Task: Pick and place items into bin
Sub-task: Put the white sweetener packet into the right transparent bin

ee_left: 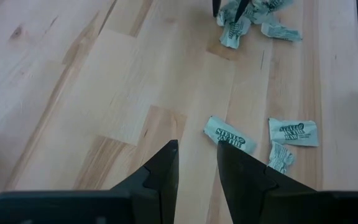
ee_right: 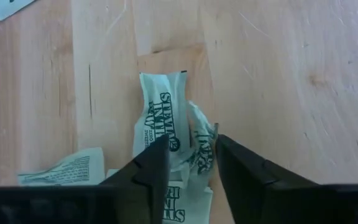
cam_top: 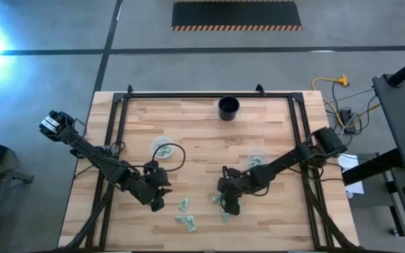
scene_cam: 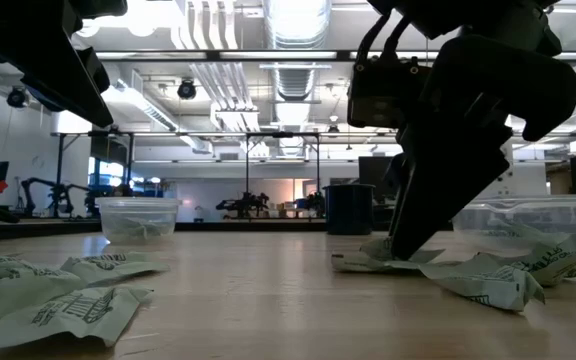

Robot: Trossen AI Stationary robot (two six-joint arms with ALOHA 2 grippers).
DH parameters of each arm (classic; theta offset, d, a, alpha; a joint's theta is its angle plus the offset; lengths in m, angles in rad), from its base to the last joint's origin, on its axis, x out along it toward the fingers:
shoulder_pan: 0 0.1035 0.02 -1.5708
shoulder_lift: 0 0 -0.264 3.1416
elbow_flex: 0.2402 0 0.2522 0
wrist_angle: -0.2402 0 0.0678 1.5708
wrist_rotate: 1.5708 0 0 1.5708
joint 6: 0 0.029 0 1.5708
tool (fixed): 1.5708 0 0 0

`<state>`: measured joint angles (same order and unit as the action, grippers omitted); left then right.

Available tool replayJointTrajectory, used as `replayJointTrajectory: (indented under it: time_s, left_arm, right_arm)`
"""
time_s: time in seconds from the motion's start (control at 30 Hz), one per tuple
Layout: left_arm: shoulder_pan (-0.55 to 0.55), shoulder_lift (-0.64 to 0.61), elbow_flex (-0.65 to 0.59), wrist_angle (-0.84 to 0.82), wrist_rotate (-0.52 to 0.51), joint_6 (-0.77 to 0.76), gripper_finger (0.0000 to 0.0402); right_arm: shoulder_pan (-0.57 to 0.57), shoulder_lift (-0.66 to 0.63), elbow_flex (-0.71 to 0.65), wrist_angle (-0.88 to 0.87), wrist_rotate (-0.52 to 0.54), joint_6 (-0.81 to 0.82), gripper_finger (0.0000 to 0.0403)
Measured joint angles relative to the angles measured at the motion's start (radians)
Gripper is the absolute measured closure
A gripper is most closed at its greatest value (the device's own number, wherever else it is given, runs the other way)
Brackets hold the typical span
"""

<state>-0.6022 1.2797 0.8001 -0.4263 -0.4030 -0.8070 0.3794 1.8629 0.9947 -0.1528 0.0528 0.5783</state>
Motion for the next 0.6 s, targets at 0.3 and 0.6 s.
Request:
replayJointTrajectory:
  time_s: [0.3,0.6]
  left_arm:
    - [0.000,0.000,-0.003,-0.001,0.000,0.000,0.0308]
    - [0.000,0.001,-0.004,-0.001,0.000,0.001,0.0308]
  right_arm:
    - [0.000,-0.012,0.026,-0.003,0.001,-0.002,0.0375]
    - [0.000,-0.064,0.092,-0.157,0.023,-0.044,0.0394]
